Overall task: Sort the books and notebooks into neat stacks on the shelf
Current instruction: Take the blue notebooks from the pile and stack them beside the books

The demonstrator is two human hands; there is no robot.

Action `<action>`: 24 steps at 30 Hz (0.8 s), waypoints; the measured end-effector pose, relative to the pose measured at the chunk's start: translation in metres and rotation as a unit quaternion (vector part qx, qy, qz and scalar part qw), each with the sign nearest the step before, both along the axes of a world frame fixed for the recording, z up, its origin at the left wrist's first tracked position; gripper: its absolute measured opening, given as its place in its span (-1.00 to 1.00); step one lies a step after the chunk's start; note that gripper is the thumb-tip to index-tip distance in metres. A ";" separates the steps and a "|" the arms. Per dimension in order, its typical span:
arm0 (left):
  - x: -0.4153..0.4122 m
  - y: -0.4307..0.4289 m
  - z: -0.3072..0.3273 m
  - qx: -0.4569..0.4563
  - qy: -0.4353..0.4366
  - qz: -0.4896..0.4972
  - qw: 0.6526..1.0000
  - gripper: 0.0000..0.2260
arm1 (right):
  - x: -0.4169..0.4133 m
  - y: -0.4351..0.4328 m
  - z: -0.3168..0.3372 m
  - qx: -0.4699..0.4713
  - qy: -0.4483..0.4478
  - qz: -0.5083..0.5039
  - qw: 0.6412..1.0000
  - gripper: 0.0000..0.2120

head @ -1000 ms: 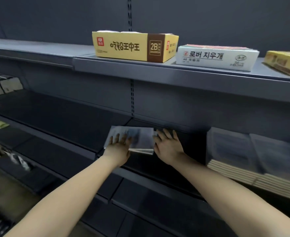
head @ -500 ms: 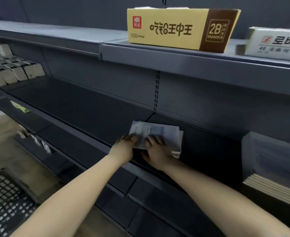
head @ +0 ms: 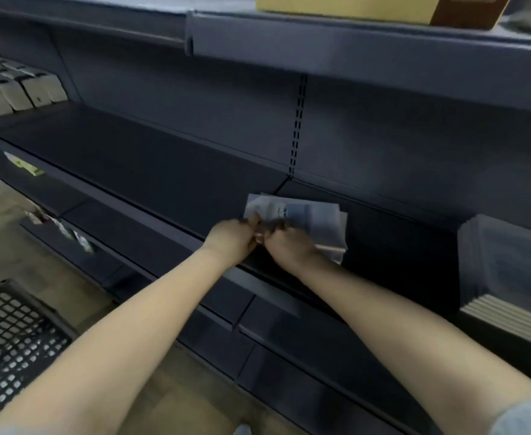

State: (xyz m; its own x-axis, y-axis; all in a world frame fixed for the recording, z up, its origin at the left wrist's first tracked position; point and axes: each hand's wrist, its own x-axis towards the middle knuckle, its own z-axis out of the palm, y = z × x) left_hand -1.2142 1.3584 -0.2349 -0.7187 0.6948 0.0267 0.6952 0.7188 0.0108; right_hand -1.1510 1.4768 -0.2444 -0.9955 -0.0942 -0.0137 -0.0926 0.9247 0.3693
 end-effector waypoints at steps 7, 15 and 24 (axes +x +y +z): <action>-0.007 -0.018 -0.012 0.064 -0.017 -0.005 0.998 -0.63 | 0.025 0.013 -0.001 -0.031 0.071 0.025 0.997 -0.74; 0.021 -0.019 -0.027 -0.009 -0.039 -0.003 0.999 -0.53 | 0.076 0.034 -0.018 -0.109 0.085 0.072 0.988 -0.70; 0.100 0.005 -0.022 -0.004 0.013 -0.069 0.998 -0.51 | 0.144 0.068 -0.005 -0.262 0.104 -0.004 0.960 -0.61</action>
State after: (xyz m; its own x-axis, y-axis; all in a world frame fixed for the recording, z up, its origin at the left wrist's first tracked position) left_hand -1.1146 1.3632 -0.2573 -0.6150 0.7876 0.0384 0.7877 0.6158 -0.0147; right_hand -1.0069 1.5451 -0.2497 -0.9722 -0.0270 0.2324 -0.0600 0.9889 -0.1360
